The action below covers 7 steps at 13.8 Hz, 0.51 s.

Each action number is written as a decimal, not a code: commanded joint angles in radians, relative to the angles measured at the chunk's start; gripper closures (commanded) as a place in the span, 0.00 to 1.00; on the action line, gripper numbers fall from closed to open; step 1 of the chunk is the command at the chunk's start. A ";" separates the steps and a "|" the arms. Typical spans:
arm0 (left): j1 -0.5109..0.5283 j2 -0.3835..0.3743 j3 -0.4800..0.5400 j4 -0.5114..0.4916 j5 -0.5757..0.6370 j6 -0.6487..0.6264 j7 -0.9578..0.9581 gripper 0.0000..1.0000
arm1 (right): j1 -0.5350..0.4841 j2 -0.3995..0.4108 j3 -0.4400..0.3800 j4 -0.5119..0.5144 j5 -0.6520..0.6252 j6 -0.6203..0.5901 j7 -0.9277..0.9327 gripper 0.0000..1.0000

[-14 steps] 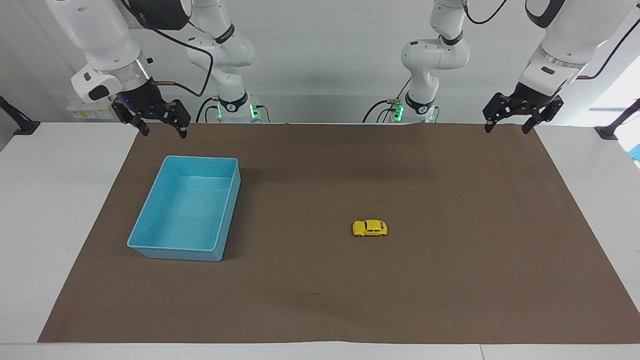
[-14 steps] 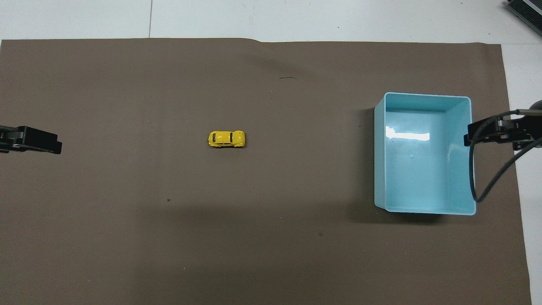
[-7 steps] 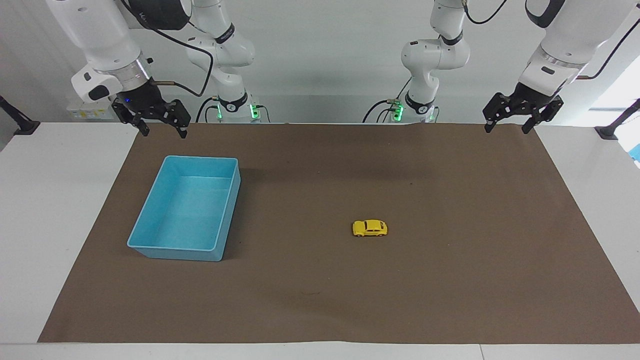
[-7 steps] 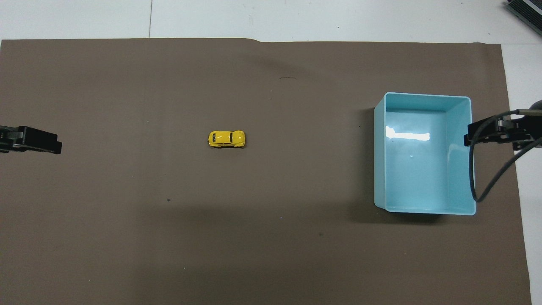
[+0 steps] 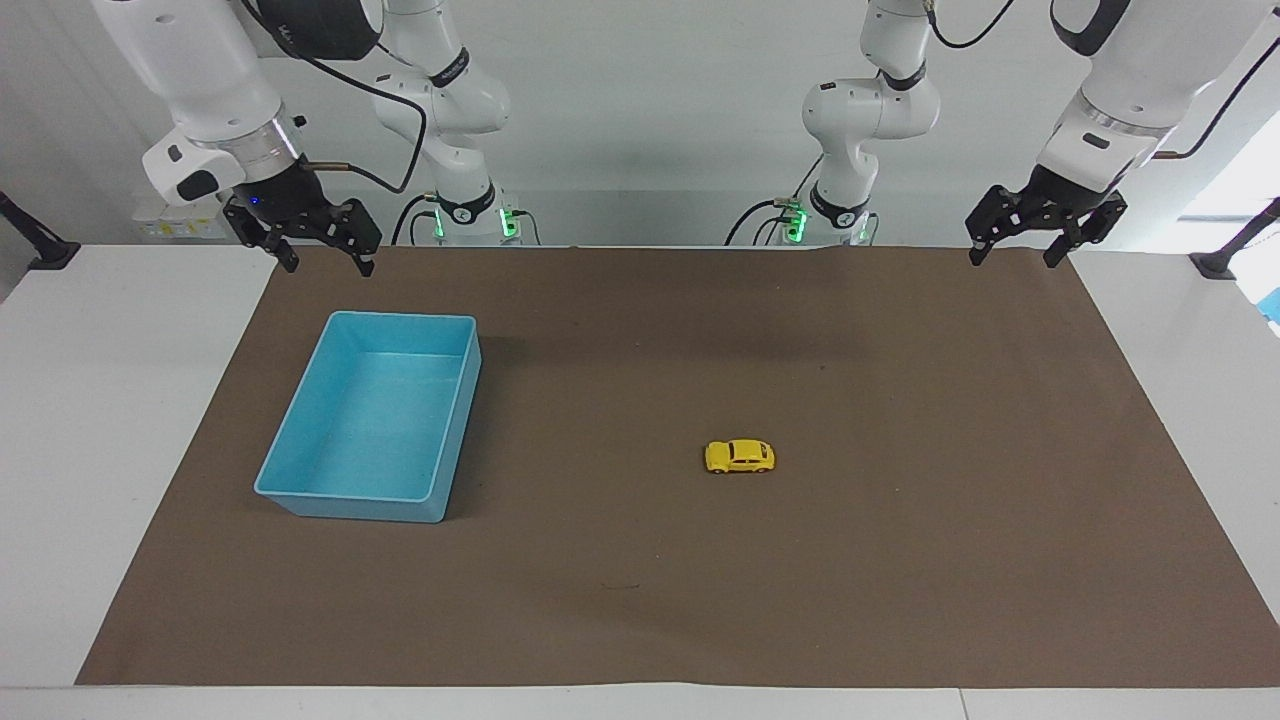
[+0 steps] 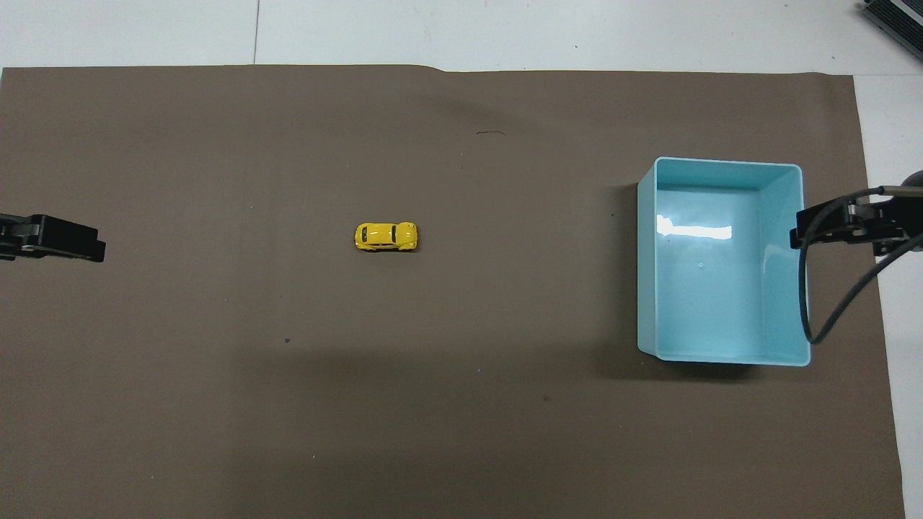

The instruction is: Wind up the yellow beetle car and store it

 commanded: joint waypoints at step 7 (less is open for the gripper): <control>0.006 -0.019 -0.001 -0.015 0.003 -0.006 -0.003 0.00 | -0.011 -0.010 0.009 -0.017 0.015 0.013 0.015 0.00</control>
